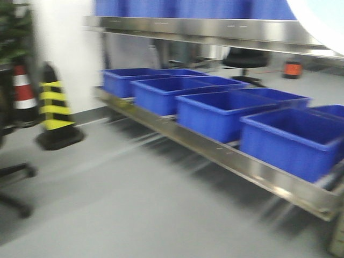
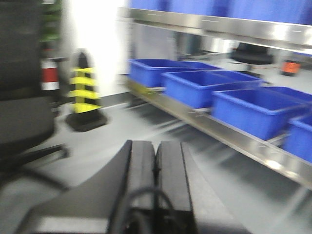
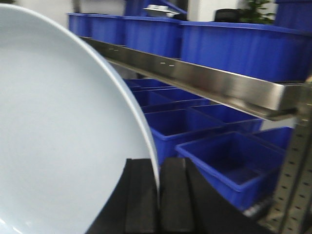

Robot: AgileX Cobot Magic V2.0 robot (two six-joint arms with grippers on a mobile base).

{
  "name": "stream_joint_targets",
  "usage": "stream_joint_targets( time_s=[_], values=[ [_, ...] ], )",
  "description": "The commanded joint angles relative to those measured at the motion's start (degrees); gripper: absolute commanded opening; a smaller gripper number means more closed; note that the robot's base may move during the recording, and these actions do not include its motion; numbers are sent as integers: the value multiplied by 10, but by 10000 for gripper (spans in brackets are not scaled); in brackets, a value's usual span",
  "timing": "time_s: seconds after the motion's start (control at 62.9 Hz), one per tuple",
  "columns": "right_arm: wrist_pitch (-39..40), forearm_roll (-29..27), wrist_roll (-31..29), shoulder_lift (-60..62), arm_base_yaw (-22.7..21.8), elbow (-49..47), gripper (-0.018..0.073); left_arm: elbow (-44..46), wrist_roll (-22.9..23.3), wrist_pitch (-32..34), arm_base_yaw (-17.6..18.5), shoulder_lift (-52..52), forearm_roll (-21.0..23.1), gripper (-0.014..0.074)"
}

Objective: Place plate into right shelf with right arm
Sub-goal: 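Turn and drive the base toward the shelf rack of blue bins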

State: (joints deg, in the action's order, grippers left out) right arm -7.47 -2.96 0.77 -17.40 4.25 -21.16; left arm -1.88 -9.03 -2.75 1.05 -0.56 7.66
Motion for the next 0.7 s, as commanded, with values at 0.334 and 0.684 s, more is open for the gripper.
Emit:
stream_joint_targets(
  time_s=[0.334, 0.684],
  values=[
    [53, 4, -3, -3, -4, -16, 50, -6, 4, 52, 1, -6, 5, -128],
    [53, 4, -3, -3, -4, -16, 50, -6, 4, 52, 1, -6, 5, -128]
  ],
)
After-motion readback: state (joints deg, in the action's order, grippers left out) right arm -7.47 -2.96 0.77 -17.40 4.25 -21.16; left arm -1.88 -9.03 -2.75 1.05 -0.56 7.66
